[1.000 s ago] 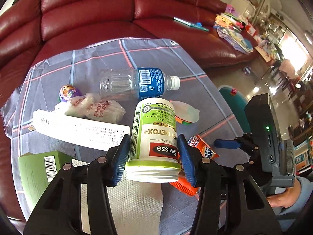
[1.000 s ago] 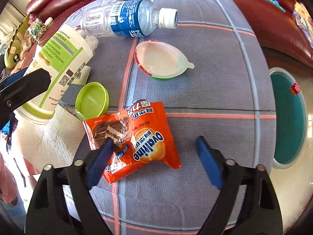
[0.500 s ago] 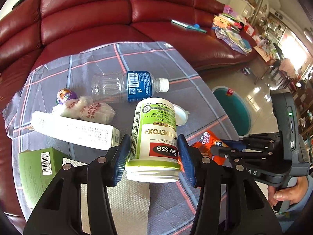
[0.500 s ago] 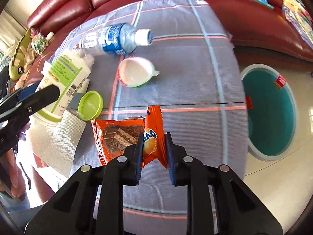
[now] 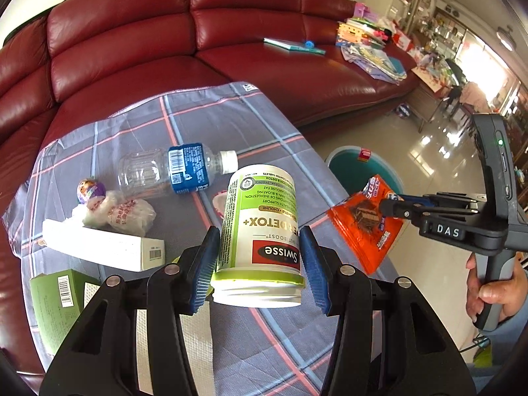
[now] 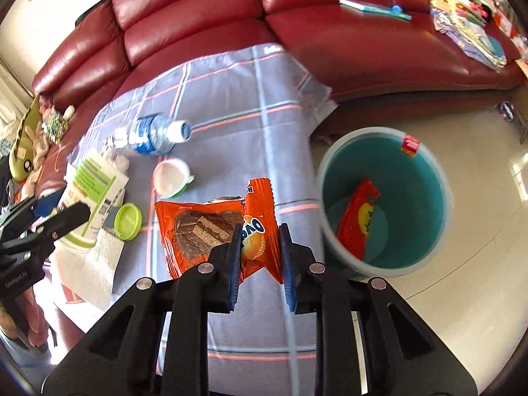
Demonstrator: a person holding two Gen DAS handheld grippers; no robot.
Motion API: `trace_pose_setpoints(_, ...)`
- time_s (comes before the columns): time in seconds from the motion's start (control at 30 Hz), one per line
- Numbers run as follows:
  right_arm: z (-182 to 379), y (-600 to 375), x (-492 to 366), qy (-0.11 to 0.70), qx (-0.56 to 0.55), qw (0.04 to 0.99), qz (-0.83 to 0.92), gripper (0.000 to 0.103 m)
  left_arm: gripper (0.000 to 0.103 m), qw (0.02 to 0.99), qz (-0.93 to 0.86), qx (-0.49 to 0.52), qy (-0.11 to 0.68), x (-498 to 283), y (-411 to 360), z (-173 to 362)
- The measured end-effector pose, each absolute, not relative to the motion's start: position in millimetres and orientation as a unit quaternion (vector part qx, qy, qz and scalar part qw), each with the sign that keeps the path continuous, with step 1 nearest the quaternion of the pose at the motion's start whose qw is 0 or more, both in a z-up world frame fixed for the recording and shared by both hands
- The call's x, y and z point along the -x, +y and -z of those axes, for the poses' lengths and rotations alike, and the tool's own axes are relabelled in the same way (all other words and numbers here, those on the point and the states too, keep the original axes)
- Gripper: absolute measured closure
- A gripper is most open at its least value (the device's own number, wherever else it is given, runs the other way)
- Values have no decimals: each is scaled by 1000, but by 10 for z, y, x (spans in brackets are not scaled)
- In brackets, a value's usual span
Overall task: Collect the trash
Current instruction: 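Carry both items over the bin and open the left gripper to drop the bottle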
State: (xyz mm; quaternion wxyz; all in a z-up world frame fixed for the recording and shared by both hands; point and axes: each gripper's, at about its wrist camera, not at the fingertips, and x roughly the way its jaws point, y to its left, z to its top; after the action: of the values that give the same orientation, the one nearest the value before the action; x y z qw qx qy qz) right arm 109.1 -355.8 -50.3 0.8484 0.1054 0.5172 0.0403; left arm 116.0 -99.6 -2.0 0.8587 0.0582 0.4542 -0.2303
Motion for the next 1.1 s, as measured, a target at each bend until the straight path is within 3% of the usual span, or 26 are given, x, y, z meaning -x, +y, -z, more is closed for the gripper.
trace_pose_setpoints(0.43,283,-4853,-1019,472,-156,866,55,82,52,828,306,-113,456,-1326,-2277,91)
trace_pose_setpoints(1.1,746,-5734,-1183,505,-178,839,99,81,52,772,343,-153,513,-1737,-3541,869)
